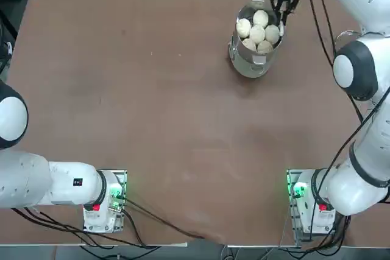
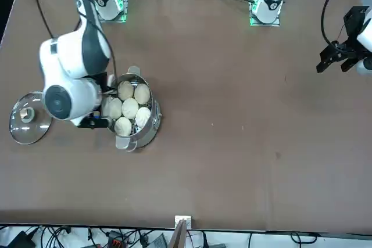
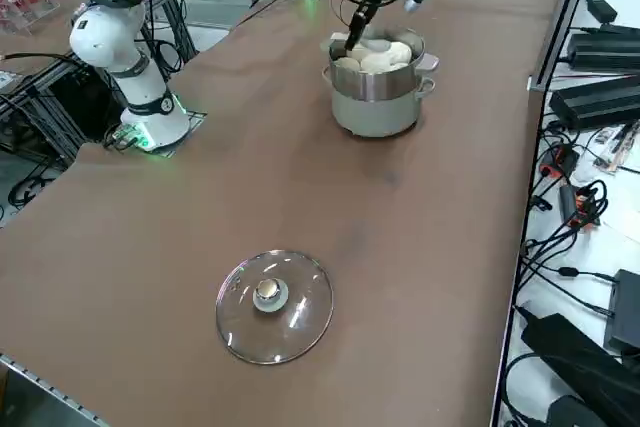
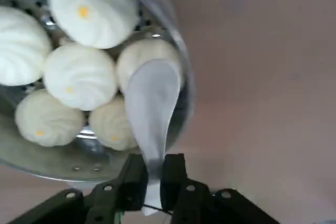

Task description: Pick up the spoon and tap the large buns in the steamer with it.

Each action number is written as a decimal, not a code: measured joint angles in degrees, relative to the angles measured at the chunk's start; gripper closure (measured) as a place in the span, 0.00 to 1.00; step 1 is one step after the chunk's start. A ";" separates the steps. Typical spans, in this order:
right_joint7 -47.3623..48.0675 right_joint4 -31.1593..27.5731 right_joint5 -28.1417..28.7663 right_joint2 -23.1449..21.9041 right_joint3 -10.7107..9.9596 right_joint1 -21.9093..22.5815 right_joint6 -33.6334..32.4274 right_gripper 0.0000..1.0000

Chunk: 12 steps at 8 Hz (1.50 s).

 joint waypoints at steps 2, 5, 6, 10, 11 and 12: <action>-0.22 0.01 -2.26 -0.57 -2.84 -0.25 -0.76 0.83; -1.79 -1.23 -8.12 -0.27 -3.17 -0.69 -1.09 0.83; -2.73 -1.90 -8.65 0.11 -3.24 -1.64 -0.79 0.83; -5.07 -9.59 -8.68 1.10 -3.26 -4.55 8.32 0.83; -5.08 -12.18 -8.68 1.19 -3.17 -4.43 11.32 0.83; -5.08 -14.61 -8.67 1.24 -3.10 -4.35 14.28 0.83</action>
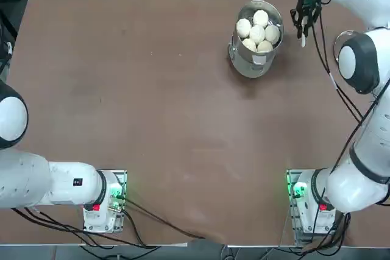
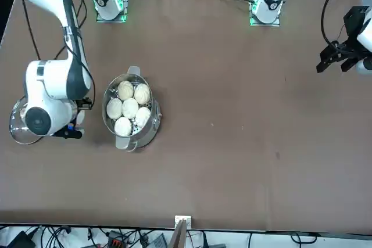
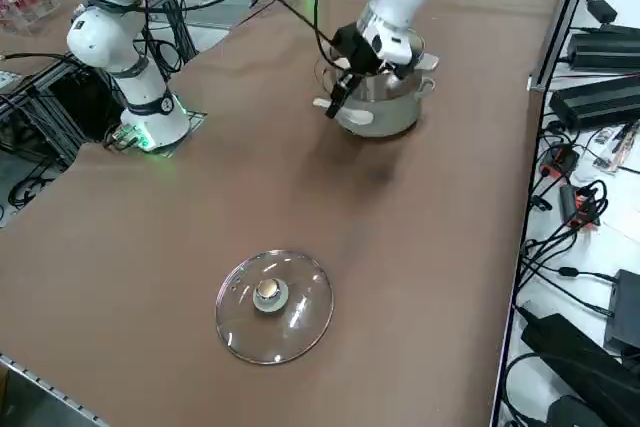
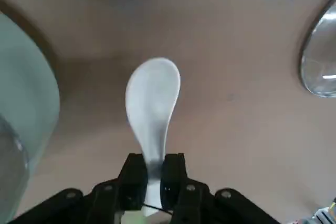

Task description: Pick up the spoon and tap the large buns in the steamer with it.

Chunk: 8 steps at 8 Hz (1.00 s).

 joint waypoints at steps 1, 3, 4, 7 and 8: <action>0.00 -2.27 0.01 0.02 0.00 0.00 2.98 0.83; 0.00 -6.73 0.04 0.01 0.00 -0.03 8.98 0.83; 0.00 -8.79 0.04 0.00 0.00 -0.03 11.52 0.83; 0.00 -13.39 0.04 0.02 -0.07 -0.39 17.50 0.83; -0.27 -14.26 0.07 0.03 -0.07 -0.92 18.50 0.83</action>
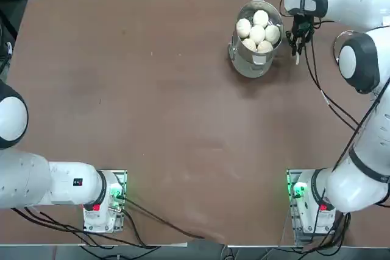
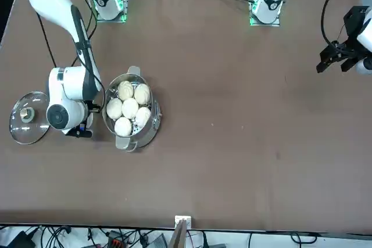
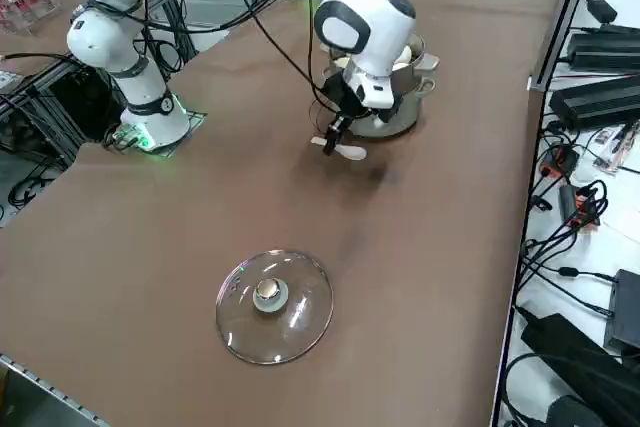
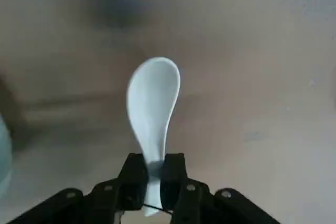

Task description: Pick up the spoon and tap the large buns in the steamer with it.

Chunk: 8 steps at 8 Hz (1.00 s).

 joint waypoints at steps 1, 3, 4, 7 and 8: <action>-0.76 -0.64 0.15 0.00 0.00 -0.53 0.74 0.83; -1.62 -1.65 0.90 0.08 0.00 -1.16 1.80 0.83; -1.74 -1.98 1.08 0.24 0.06 -1.18 2.07 0.83; -2.06 -2.27 1.15 1.77 0.17 -1.18 3.55 0.83; -2.63 -2.27 1.16 2.39 0.17 -1.18 3.98 0.83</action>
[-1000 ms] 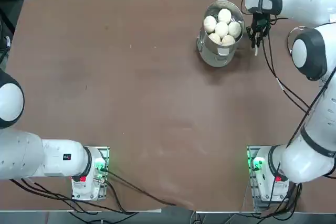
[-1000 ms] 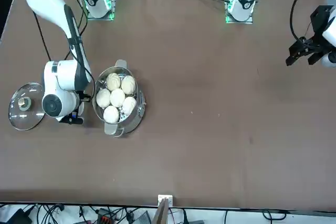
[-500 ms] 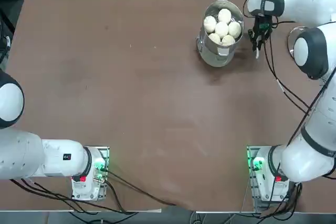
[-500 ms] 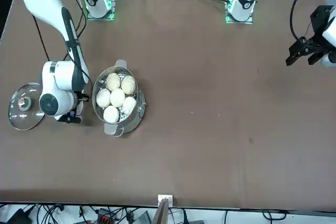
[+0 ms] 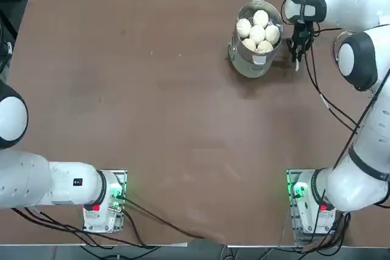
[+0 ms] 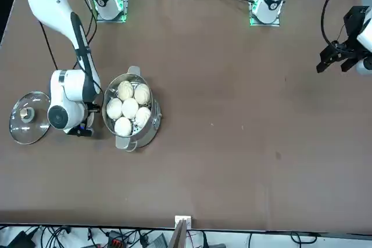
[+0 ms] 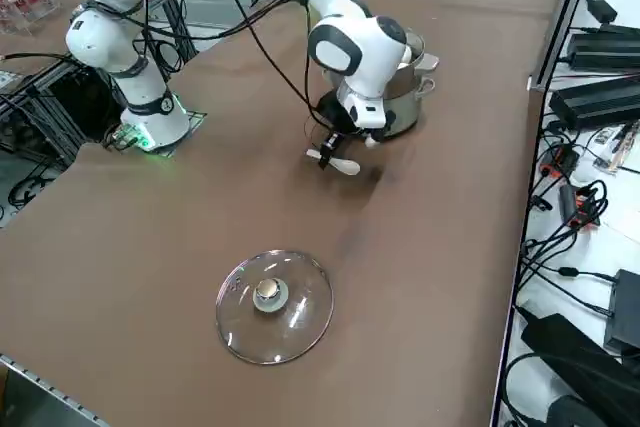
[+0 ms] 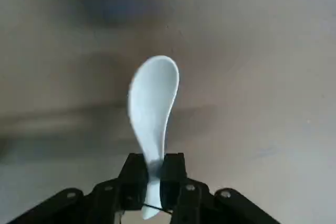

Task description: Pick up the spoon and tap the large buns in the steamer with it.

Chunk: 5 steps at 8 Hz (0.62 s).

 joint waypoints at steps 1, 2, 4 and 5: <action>-0.35 0.00 0.01 0.47 0.00 0.00 0.19 0.87; -0.43 0.00 0.01 0.67 0.00 0.00 0.28 0.94; -0.52 0.03 0.02 0.67 0.00 0.00 0.31 0.92; -0.56 0.03 0.02 0.68 0.00 0.00 0.32 0.90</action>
